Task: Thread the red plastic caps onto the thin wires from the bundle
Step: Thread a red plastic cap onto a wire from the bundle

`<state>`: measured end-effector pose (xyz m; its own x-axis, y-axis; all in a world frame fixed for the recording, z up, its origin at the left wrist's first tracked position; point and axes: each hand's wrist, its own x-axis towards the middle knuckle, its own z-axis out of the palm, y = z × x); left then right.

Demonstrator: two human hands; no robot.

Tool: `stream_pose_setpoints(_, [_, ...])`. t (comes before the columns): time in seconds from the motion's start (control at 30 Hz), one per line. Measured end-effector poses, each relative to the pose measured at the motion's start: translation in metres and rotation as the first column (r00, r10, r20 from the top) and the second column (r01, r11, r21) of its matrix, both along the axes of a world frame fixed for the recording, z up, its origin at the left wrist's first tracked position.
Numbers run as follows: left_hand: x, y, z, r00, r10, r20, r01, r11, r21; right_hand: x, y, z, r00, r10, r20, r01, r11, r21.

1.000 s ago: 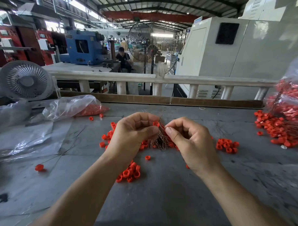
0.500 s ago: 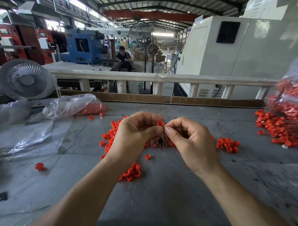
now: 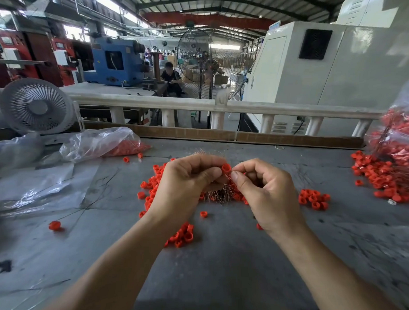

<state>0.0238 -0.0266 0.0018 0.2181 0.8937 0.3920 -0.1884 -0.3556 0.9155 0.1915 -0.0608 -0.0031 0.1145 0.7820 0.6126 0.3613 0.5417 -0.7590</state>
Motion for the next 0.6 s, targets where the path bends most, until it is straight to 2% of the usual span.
stream_pose_setpoints(0.4, [-0.0002, -0.0027, 0.0041, 0.996, -0.047, 0.080, 0.054, 0.994, -0.094, 0.0019, -0.0008, 0.0007, 0.999, 0.020, 0.034, -0.020, 1.000, -0.002])
stream_pose_setpoints(0.6, [-0.0034, -0.0007, 0.0027, 0.997, -0.080, 0.006, 0.080, 0.991, -0.105, 0.0025, 0.0006, -0.0001, 0.997, 0.072, -0.014, -0.073, 0.997, -0.026])
